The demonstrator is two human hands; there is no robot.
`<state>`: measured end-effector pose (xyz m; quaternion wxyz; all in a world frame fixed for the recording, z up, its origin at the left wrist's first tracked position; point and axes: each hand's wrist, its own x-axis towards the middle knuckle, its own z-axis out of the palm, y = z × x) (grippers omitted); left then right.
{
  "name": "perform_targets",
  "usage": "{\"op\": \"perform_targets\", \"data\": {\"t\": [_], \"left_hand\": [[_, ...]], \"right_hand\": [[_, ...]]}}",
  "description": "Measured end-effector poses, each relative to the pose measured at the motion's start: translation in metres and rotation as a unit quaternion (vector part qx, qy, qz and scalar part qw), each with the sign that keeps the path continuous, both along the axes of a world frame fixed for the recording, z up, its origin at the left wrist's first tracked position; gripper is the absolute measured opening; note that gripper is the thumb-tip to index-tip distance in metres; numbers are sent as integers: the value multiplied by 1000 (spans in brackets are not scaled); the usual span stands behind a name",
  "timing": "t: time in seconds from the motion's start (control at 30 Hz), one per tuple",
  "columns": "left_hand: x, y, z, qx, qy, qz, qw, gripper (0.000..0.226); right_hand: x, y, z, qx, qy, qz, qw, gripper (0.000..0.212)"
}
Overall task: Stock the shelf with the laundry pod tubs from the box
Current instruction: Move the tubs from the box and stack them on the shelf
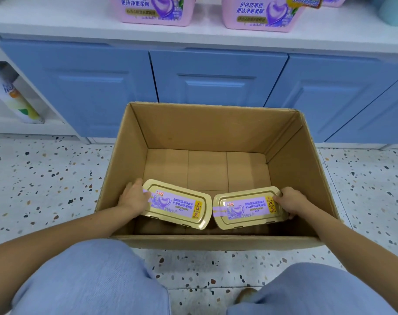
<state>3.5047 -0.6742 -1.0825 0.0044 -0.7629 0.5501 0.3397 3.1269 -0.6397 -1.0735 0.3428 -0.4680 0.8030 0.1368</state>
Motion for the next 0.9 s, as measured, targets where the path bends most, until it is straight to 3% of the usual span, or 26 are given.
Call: {"op": "perform_targets", "data": {"t": [0.27, 0.37, 0.57, 0.9], "left_hand": [[1, -7, 7, 28, 88, 62, 994, 21], [-1, -11, 15, 19, 64, 37, 997, 25], [-7, -25, 50, -39, -34, -61, 997, 22], [-14, -84, 180, -214, 34, -28, 976, 32]], "right_hand": [[-3, -3, 0, -37, -21, -29, 999, 24], [-5, -2, 4, -77, -4, -10, 997, 25], [-4, -5, 27, -136, 85, 54, 985, 31], [-22, -47, 136, -284, 36, -7, 958, 40]]}}
